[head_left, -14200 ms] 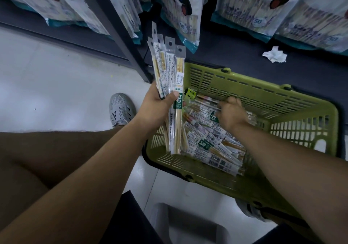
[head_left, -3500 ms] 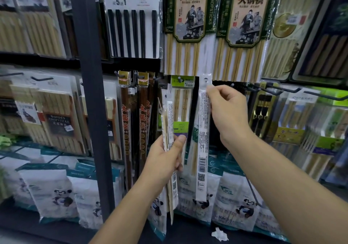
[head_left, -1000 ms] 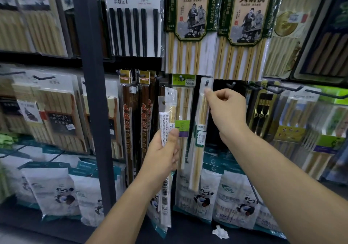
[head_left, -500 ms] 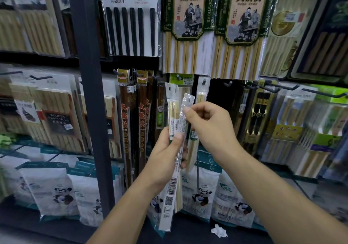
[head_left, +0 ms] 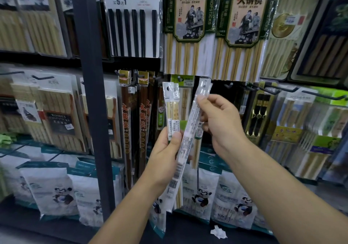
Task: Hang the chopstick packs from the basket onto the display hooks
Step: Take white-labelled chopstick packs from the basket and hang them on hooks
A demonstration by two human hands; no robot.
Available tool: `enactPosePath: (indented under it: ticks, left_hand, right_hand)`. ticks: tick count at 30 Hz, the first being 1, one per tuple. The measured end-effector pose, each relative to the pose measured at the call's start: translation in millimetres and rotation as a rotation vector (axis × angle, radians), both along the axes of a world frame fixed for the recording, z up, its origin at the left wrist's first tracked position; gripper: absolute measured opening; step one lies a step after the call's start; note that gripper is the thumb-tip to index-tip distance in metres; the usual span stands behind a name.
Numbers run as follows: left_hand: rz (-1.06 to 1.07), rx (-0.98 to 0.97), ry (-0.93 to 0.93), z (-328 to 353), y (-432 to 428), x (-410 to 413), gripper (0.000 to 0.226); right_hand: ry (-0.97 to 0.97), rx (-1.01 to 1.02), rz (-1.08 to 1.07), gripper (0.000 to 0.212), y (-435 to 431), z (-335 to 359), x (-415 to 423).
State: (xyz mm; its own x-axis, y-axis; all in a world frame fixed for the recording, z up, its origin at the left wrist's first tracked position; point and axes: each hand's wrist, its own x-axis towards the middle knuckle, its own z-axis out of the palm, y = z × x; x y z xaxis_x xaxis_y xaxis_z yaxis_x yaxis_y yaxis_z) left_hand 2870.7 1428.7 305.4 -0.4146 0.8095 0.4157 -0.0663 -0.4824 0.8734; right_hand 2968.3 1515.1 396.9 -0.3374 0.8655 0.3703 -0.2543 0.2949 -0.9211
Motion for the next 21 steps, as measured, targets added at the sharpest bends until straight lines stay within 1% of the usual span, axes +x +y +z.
enactPosePath:
  ticks: [2,5,12,18,21]
  left_hand:
    - [0.069,-0.051,0.029,-1.9,1.7,-3.3,0.037]
    - [0.073,-0.063,0.001,-2.2,2.8,-7.4,0.027]
    - [0.037,-0.072,-0.012,-1.3,2.0,-9.5,0.023]
    - [0.024,-0.068,-0.020,-0.5,-0.4,-10.5,0.027]
    - [0.004,-0.060,-0.030,0.1,-1.2,-10.5,0.025]
  right_hand:
    - [-0.034,0.043,-0.065,0.016,7.3,7.7,0.9]
    - [-0.080,0.084,-0.103,0.035,15.1,14.3,-0.6]
    - [-0.120,0.149,-0.173,0.042,20.0,19.8,-9.0]
    - [-0.131,0.165,-0.206,0.044,25.3,17.8,-10.5]
    - [-0.153,0.172,-0.253,0.043,31.9,13.0,-11.1]
